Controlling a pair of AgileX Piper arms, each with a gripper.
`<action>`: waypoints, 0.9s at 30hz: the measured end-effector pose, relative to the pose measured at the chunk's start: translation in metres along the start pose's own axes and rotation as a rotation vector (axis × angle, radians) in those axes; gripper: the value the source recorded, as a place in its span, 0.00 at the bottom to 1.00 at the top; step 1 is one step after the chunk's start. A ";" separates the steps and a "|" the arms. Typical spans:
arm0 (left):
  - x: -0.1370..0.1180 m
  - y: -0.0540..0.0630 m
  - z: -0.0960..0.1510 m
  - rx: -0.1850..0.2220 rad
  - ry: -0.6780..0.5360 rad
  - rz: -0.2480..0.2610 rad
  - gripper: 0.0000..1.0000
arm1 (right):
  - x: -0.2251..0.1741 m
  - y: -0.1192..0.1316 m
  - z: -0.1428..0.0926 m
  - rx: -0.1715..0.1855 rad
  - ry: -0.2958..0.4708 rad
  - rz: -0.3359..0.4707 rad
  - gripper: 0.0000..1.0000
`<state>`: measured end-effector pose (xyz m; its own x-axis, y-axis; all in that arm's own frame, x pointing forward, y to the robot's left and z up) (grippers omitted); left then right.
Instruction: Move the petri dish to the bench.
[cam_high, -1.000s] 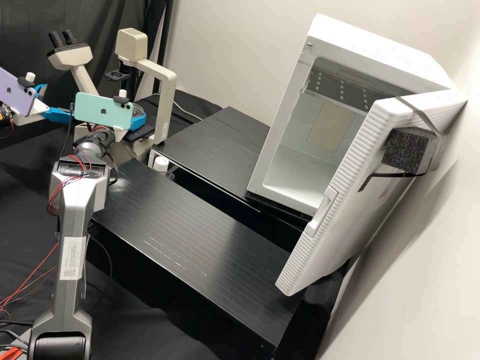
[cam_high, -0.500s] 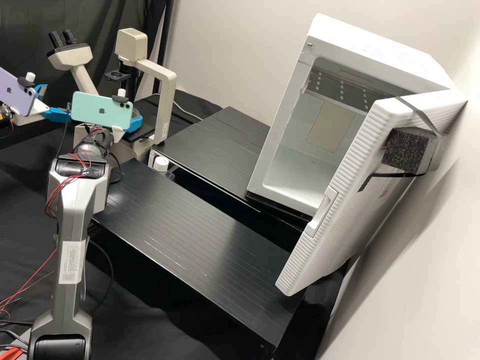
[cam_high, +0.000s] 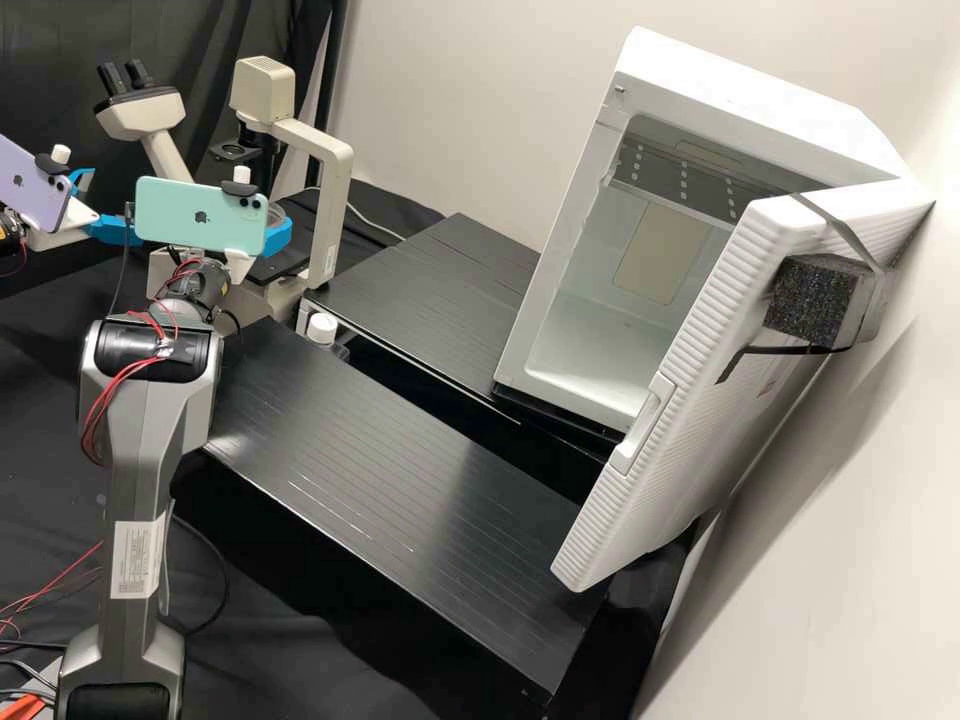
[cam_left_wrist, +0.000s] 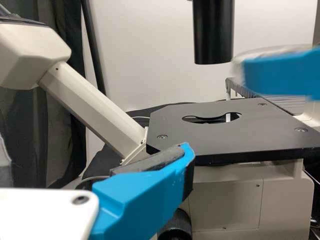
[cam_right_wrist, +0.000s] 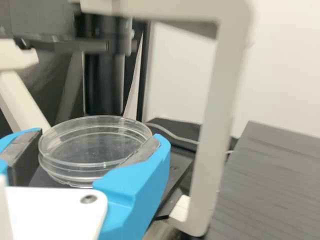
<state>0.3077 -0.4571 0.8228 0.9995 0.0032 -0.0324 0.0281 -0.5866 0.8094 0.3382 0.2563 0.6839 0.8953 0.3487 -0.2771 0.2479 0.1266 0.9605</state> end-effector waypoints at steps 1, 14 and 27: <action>0.000 0.000 0.000 0.000 0.000 0.000 1.00 | -0.006 0.002 0.000 0.001 0.003 0.009 0.00; 0.000 0.000 0.000 0.000 0.000 0.000 1.00 | -0.096 0.019 0.012 -0.034 0.038 0.127 0.00; 0.000 0.000 0.000 0.000 0.000 0.000 1.00 | -0.172 0.025 0.042 -0.050 0.003 0.193 0.00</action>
<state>0.3077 -0.4571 0.8228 0.9995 0.0032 -0.0324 0.0281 -0.5866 0.8094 0.2061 0.1600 0.7566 0.9232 0.3740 -0.0882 0.0532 0.1029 0.9933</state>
